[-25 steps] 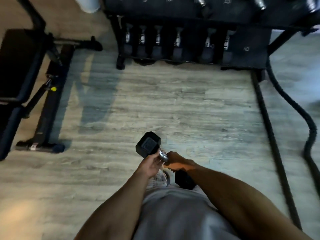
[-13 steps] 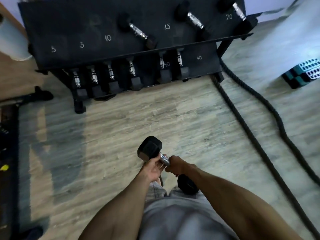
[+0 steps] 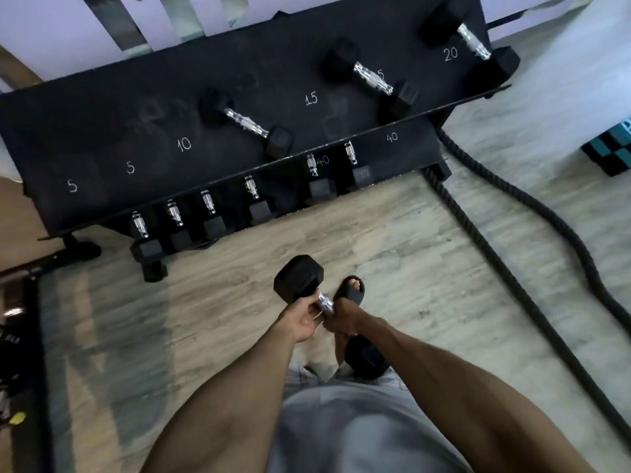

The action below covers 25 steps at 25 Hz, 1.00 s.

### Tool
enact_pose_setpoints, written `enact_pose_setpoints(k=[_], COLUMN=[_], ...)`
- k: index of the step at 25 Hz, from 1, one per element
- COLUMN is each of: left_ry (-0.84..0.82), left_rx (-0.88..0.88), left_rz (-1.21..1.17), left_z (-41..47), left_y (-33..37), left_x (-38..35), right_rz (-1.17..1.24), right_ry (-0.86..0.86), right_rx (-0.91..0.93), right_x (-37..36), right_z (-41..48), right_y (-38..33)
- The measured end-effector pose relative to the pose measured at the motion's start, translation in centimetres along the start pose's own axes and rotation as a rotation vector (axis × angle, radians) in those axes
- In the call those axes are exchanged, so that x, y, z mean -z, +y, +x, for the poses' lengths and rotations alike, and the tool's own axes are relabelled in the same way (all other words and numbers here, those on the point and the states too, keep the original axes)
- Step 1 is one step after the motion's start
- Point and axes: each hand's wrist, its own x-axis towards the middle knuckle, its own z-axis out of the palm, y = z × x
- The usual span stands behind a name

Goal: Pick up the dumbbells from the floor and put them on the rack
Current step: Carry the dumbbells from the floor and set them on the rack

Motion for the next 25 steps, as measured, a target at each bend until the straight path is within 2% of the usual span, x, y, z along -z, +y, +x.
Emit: enact_pose_setpoints(k=[3, 8, 14, 19, 25], left_ry=[0.033, 0.045, 0.021, -0.026, -0.037], left_rx=[-0.033, -0.067, -0.053, -0.011, 0.000], left_rz=[0.018, 0.044, -0.040, -0.275, -0.528], left_z=[1.4, 4.2, 8.8, 12.4, 14.2], left_y=[6.1, 14.9, 24.2, 31.2, 37.4], left_x=[-4.3, -10.9, -17.1, -21.1, -24.9], right_rz=[-0.046, 0.039, -0.082, -0.209, -0.424], right_ry=[-0.011, 0.029, 0.067, 0.088, 0.059], right_rx=[0.084, 0.088, 0.155, 0.088, 0.130], right_x=[7.7, 17.4, 27.7, 35.8, 43.3], right_z=[-0.3, 3.6, 8.8, 14.3, 18.8], right_y=[-4.7, -8.2, -13.1, -16.9, -20.7])
